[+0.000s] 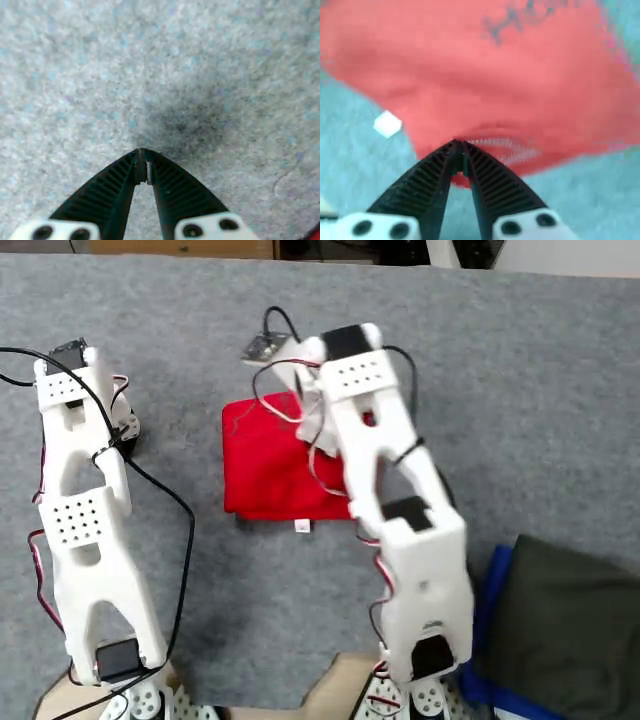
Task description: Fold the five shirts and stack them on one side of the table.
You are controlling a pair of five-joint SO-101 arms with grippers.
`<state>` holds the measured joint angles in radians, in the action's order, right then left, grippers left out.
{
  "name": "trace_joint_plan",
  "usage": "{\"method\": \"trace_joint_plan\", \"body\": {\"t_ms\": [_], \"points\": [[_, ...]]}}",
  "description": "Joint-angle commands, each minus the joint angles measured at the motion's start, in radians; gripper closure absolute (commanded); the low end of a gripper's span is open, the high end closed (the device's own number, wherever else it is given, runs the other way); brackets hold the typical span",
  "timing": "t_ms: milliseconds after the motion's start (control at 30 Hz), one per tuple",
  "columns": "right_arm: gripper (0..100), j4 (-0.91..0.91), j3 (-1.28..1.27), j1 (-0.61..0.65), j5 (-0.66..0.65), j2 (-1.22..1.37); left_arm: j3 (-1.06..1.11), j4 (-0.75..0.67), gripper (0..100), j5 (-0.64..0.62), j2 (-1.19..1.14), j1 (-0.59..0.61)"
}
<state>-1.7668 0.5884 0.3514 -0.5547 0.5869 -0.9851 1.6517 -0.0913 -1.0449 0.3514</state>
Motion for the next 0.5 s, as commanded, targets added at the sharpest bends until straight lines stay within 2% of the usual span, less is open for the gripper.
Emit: {"method": "trace_joint_plan", "body": {"t_ms": [0,167,300,467], "points": [[99.4,-0.006,-0.183,-0.113,-0.064,-0.171,-0.014,-0.008,98,0.006,0.002,0.012],[99.4,-0.015,-0.249,-0.255,-0.103,-0.263,-0.014,-0.008,98,0.006,0.002,0.011],[99.4,-0.015,-0.277,-0.26,-0.084,-0.386,-0.014,-0.006,98,0.006,0.005,0.002],[99.4,-0.017,-0.406,-0.222,-0.006,-0.55,-0.048,0.048,98,0.008,0.024,-0.084]]}}
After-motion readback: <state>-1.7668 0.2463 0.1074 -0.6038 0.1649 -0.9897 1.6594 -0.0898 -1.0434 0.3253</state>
